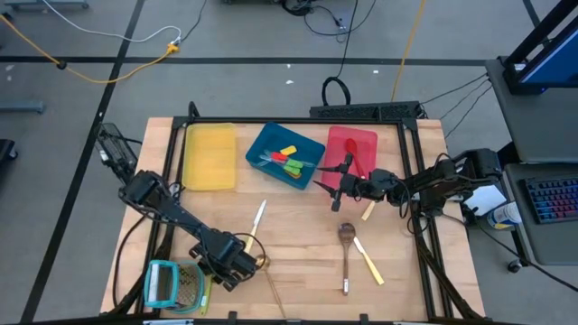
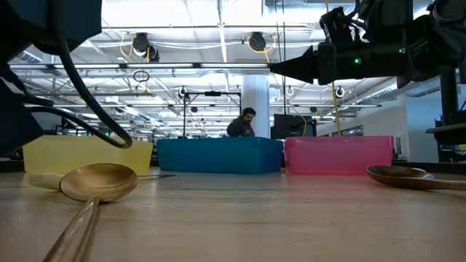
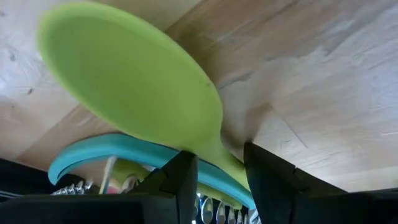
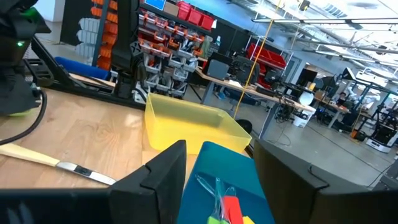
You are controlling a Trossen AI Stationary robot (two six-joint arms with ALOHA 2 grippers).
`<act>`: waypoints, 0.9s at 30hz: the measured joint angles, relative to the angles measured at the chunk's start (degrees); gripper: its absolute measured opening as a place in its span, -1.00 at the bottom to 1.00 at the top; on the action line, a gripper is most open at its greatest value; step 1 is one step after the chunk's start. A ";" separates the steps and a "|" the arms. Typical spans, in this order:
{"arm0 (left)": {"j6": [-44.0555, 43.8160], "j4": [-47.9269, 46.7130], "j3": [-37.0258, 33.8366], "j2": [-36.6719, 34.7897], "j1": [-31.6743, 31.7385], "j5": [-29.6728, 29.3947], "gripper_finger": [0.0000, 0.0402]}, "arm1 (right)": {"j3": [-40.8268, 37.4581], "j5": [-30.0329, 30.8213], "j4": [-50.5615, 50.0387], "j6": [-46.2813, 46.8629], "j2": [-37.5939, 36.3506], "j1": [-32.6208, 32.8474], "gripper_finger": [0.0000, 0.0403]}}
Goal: Pick & Place Kitchen Items
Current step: Put the green serving spoon into the pink bin
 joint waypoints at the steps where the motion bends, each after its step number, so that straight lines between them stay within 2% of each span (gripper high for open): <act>1: 0.08 0.62 -0.02 -0.02 0.00 -0.44 -0.33 | 0.00 0.00 -0.01 0.00 -0.01 -0.01 -0.10; 9: 1.11 1.17 -0.04 0.00 0.00 -3.30 -0.36 | 0.00 0.00 0.01 -0.08 0.00 -0.02 -0.10; 17: -0.06 0.03 0.04 0.12 0.97 -2.76 -0.77 | 0.00 0.00 0.01 -0.08 0.00 -0.02 -0.10; 22: 1.10 0.05 0.03 -0.52 2.83 -1.55 -0.78 | 0.00 0.00 0.03 -0.14 0.00 -0.02 -0.10; 27: 2.62 -1.45 1.14 -4.23 4.19 -7.32 -0.70 | 0.00 0.00 0.06 -0.15 0.00 -0.02 -0.10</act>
